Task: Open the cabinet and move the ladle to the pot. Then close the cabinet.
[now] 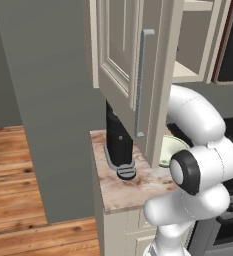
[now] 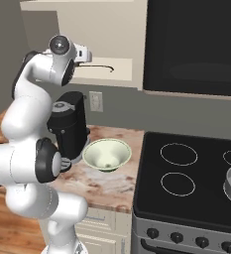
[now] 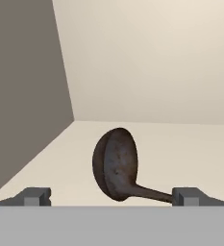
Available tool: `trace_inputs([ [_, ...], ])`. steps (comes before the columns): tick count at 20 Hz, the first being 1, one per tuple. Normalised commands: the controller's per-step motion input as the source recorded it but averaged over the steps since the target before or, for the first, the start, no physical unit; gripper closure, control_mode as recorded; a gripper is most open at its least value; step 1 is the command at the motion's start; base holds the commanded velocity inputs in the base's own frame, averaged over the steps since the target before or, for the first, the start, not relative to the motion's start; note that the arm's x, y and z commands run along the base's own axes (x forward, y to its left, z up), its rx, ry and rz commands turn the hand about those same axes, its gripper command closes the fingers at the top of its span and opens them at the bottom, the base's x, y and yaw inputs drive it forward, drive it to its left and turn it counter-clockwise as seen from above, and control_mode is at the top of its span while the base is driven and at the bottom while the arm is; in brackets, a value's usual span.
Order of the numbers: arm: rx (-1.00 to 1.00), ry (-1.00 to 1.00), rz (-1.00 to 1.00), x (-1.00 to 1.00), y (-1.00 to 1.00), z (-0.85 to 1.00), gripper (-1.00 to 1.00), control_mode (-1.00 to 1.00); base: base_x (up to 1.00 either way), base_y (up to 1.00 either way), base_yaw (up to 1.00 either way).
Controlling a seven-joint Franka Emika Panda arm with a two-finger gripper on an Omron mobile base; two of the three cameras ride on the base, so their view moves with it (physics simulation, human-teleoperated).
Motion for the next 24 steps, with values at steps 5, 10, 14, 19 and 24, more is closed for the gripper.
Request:
trace_inputs([
  [5, 0.0, 0.0, 0.0, 0.21, 0.04, -0.06, -1.0, -1.0, 0.0, 0.0, 0.0],
  [10, 0.0, 0.0, 0.0, 0.17, 0.0, -0.05, -1.0, -1.0, 0.0, 0.0, 0.0],
  [14, 0.0, 0.0, 0.0, 0.14, 0.0, -0.05, -1.0, -1.0, 0.0, 0.0, 0.0],
  [19, 0.0, 0.0, 0.0, 0.14, 0.0, -0.05, -1.0, -1.0, 0.0, 0.0, 0.0],
  [24, 0.0, 0.0, 0.0, 0.17, 0.0, -0.05, -1.0, -1.0, 0.0, 0.0, 0.0],
])
